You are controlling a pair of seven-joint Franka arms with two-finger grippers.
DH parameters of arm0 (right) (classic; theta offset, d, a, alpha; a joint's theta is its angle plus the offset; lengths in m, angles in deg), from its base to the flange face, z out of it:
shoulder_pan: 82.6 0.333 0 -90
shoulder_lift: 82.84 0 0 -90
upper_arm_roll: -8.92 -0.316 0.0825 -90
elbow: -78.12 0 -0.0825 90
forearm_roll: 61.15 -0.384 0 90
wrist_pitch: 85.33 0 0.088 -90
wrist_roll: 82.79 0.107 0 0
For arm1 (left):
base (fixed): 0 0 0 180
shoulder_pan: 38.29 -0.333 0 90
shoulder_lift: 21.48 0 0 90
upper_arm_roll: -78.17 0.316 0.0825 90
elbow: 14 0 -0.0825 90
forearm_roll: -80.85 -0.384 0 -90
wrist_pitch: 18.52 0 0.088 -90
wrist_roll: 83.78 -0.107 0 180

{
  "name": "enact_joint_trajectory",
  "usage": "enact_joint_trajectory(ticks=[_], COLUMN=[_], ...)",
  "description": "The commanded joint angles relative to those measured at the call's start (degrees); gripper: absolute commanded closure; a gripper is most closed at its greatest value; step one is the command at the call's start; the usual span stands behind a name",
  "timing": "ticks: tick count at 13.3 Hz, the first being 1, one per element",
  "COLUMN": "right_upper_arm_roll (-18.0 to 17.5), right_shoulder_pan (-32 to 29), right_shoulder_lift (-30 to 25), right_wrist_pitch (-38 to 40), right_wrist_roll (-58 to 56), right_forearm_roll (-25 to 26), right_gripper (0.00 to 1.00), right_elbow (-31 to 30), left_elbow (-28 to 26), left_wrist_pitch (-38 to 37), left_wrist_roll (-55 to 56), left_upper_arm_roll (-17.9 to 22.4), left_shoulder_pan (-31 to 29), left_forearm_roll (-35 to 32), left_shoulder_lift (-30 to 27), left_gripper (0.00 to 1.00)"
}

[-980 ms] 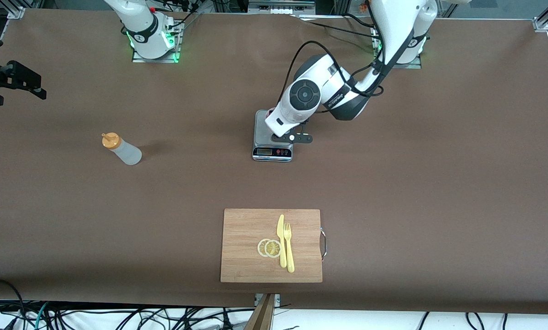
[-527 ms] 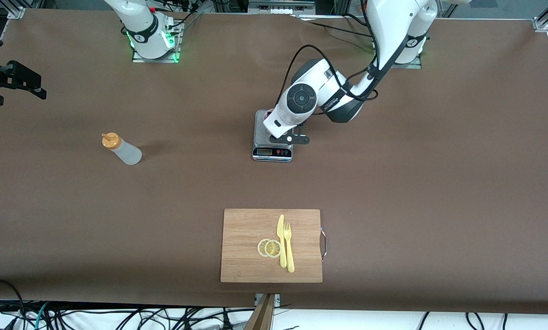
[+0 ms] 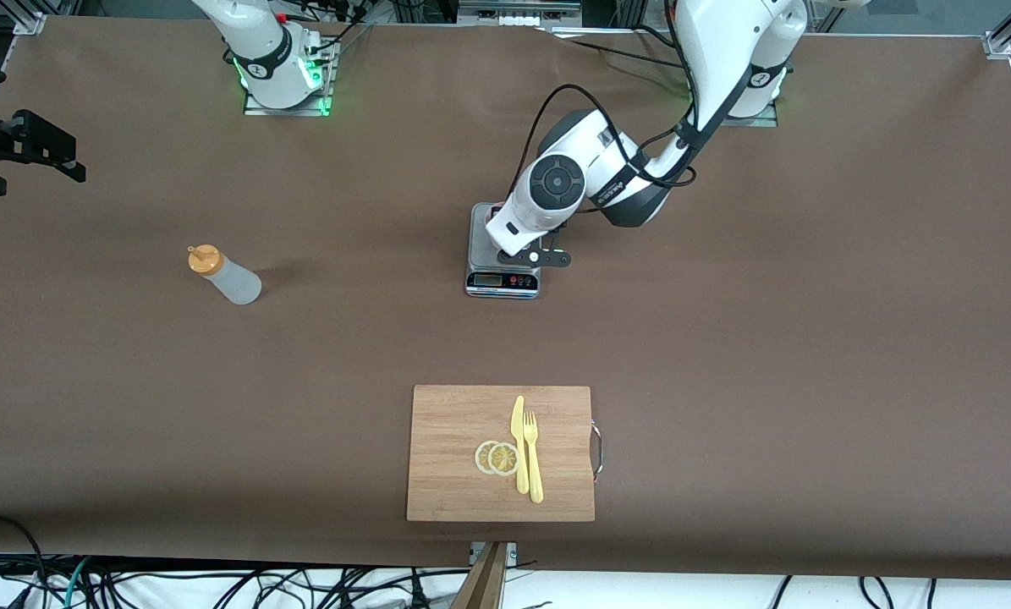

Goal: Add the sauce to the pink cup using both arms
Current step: 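Set the pink cup on the scale and open the left gripper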

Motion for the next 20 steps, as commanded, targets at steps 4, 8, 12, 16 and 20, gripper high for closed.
enact_joint_trajectory(ticks=[4, 8, 12, 16, 20], right_upper_arm_roll=[-0.2, -1.6, -1.5, -1.6, -1.0], right_shoulder_pan=[-0.3, -0.1, -0.2, -0.1, -0.4], right_shoulder_lift=[-0.8, -0.8, -0.9, -1.3, -1.1], right_wrist_pitch=[2.4, 2.6, 3.0, 5.5, 5.7], right_wrist_roll=[-2.3, -2.5, -7.5, -11.3, -22.5], right_forearm_roll=[-1.4, -1.5, -1.5, -3.4, -3.3], right_gripper=[0.0, 0.0, 0.0, 0.0, 0.0], right_elbow=[0.2, 0.2, 0.4, 0.4, 0.6], left_elbow=[0.4, 1.0, 4.3, 10.3, 10.4], left_wrist_pitch=[-7.7, -14.7, -22.6, -31.0, -32.4], left_wrist_roll=[-0.5, -0.5, -5.1, -17.4, -24.3], left_upper_arm_roll=[0.5, 0.5, 0.6, 0.8, 1.2], left_shoulder_pan=[0.0, -1.2, -7.1, -15.9, -22.3], left_forearm_roll=[1.0, 1.2, 1.1, 0.4, -2.7], left_shoulder_lift=[-5.0, -11.0, -16.5, -17.5, -21.0], left_gripper=[0.0, 0.0, 0.0, 0.0, 0.0])
